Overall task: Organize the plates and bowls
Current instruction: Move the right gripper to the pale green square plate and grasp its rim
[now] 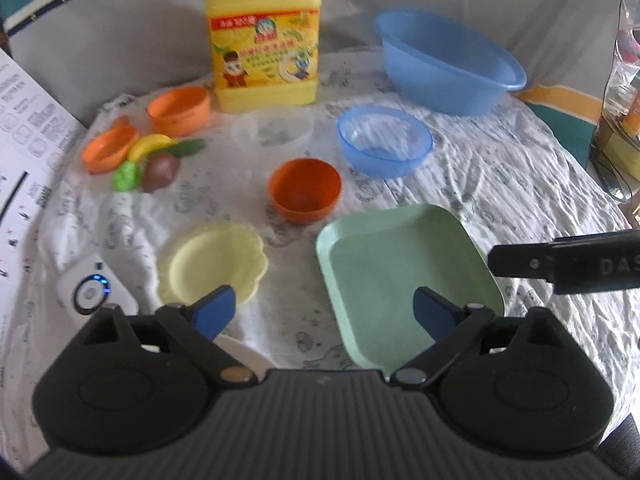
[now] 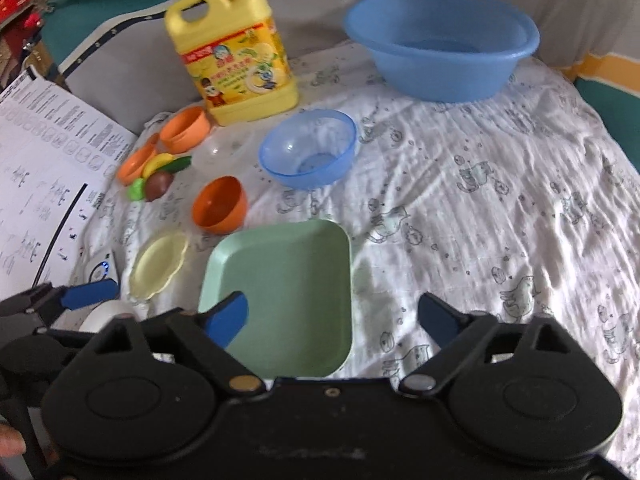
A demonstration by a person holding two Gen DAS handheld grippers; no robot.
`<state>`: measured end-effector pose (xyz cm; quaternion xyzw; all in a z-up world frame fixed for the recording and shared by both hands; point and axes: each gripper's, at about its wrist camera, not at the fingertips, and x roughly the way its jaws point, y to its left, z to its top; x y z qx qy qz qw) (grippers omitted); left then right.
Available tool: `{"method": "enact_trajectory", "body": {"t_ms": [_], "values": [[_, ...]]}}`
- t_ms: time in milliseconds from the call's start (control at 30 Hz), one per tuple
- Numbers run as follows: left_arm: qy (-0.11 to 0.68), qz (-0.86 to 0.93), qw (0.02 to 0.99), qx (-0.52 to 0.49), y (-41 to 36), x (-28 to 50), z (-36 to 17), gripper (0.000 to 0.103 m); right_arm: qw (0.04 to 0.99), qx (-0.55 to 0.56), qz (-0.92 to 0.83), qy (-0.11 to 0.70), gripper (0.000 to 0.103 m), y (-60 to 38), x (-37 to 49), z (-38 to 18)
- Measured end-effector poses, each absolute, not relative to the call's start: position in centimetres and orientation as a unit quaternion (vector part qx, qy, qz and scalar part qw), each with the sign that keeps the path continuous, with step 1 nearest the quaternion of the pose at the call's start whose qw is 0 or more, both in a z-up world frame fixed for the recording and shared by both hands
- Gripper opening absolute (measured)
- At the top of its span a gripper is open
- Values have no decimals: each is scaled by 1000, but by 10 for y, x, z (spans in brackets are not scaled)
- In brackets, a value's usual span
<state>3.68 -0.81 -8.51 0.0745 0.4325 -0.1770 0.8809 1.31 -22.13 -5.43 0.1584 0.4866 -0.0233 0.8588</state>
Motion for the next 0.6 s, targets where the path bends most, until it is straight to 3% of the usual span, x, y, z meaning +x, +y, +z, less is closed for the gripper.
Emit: {"method": "enact_trajectory", "body": {"t_ms": [267,400,600], "values": [[458,-191,866,67,-18,51,-103,78,850,161,-21,502,65,-221,32,-78],[466,-190,862,60,-21,55,-109,76,848,156,-17,506,59,-219,38,-84],[478,-193,855,54,-23,57,-118,67,843,148,-9,518,40,-214,44,-96]]}}
